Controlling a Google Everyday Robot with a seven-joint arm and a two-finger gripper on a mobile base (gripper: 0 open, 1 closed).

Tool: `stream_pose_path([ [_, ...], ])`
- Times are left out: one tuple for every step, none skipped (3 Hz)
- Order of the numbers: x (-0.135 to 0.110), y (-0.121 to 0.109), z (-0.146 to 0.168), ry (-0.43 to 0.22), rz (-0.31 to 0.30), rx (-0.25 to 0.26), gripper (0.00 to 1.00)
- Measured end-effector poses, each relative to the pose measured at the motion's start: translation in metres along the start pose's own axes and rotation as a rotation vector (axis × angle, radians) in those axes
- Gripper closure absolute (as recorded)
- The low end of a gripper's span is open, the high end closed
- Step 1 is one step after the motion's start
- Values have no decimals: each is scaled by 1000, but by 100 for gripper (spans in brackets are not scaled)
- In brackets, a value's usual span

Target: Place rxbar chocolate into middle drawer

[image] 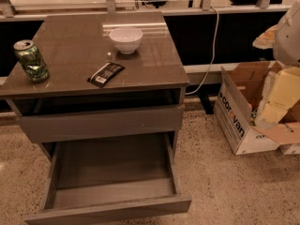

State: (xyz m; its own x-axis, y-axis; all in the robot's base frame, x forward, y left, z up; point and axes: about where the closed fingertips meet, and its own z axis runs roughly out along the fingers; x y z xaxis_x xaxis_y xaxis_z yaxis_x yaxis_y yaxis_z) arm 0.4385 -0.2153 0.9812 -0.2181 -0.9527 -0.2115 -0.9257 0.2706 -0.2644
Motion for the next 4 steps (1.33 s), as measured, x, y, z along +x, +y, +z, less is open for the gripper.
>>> stream_pose_path([
  [-1, -1, 0, -1, -1, 2, 0],
  [-45, -29, 19, -42, -62, 6, 0],
  [-175, -76, 59, -204, -196, 10, 0],
  [-256, -99, 77, -329, -230, 32, 0],
])
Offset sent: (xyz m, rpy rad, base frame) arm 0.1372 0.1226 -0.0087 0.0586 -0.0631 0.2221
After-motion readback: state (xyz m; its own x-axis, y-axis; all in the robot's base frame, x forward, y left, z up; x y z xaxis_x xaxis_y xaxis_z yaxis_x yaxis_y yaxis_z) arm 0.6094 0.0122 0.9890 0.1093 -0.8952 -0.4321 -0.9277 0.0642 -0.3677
